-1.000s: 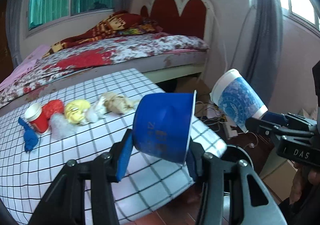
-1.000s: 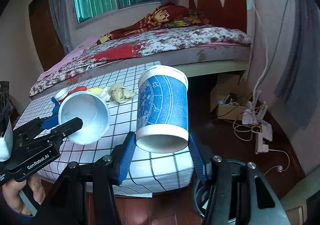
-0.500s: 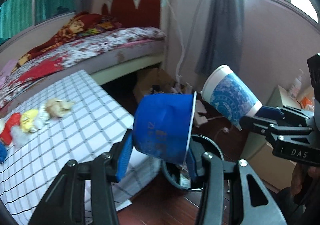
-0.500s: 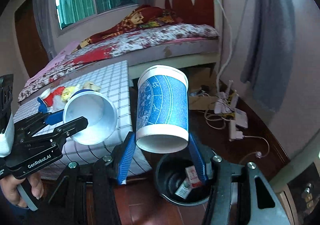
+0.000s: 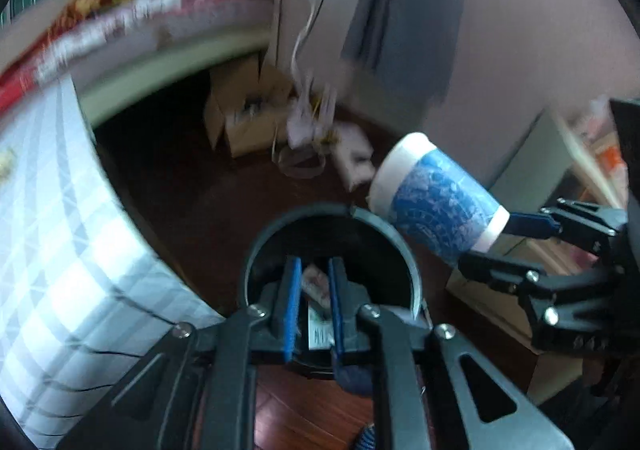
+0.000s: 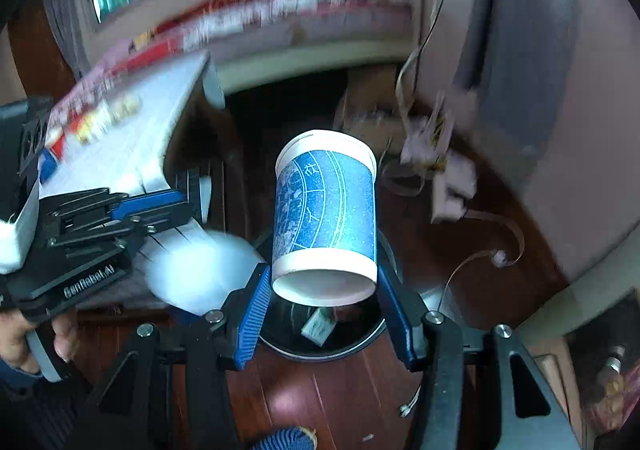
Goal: Collect trash
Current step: 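Carry both cups over the black bin and open both tools to drop them, then move both tools back to the table toward the blue sock and plastic bag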
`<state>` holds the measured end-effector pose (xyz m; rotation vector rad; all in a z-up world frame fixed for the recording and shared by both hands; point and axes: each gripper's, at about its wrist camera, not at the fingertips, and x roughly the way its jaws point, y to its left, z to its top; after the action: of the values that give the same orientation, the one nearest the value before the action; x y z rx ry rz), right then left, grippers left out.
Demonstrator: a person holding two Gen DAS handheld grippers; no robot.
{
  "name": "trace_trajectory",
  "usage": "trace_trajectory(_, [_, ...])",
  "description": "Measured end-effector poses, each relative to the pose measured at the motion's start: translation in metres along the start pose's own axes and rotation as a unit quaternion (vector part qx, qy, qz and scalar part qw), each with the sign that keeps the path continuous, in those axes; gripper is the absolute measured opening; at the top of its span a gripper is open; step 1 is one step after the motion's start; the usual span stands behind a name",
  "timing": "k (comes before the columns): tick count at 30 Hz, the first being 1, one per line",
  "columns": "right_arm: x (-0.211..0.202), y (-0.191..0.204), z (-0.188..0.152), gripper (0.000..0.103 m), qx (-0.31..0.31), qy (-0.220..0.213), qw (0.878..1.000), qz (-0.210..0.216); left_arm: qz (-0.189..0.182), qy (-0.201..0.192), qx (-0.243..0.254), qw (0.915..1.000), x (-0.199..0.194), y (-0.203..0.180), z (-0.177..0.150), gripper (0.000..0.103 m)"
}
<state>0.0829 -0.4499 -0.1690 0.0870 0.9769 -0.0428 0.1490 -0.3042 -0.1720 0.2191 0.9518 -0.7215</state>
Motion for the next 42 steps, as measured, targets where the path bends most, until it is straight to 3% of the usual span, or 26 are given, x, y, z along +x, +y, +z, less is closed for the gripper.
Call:
trace_trajectory(1, [0.015,-0.003,0.000,0.056,0.000,0.022,1.000,0.008,0.002,0.013,-0.009,0.9999,0.015,0.002,-0.004,0.020])
trace_trajectory(3, [0.040,-0.010,-0.004,0.056,-0.002,0.056,0.998,0.006,0.007,0.032,-0.020,0.9993,0.028,0.005,-0.013,0.040])
trace_trajectory(4, [0.047,-0.015,-0.008,0.061,0.000,0.057,0.998,-0.006,0.014,0.028,-0.025,0.9992,0.031,0.007,-0.019,0.055])
trace_trajectory(5, [0.051,-0.020,-0.012,0.070,0.008,0.059,0.998,-0.008,0.020,0.027,-0.026,0.9991,0.032,0.007,-0.023,0.067])
trace_trajectory(6, [0.056,-0.025,-0.016,0.092,0.020,0.062,0.998,-0.011,0.026,0.029,-0.028,0.9988,0.035,0.008,-0.028,0.071])
trace_trajectory(7, [0.060,-0.030,-0.020,0.094,0.029,0.062,0.998,-0.013,0.029,0.034,-0.031,0.9985,0.039,0.010,-0.032,0.074])
trace_trajectory(12, [0.071,-0.030,-0.032,0.094,0.043,0.085,0.995,-0.025,0.048,0.041,-0.031,0.9975,0.042,0.016,-0.040,0.079])
trace_trajectory(14, [0.067,-0.025,-0.030,0.094,0.029,0.081,0.996,-0.036,0.057,0.036,-0.033,0.9972,0.038,0.017,-0.040,0.087])
trace_trajectory(20, [0.052,-0.020,-0.026,0.102,0.030,0.062,0.996,-0.053,0.068,0.012,-0.022,0.9974,0.017,0.019,-0.037,0.096])
trace_trajectory(32, [-0.013,0.011,-0.008,0.102,0.032,-0.005,0.997,-0.069,0.077,-0.053,-0.022,0.9954,-0.054,0.015,-0.024,0.101])
trace_trajectory(42, [-0.051,0.062,0.011,0.102,0.005,-0.052,0.997,-0.057,0.112,-0.101,-0.052,0.9872,-0.115,0.046,-0.037,0.102])
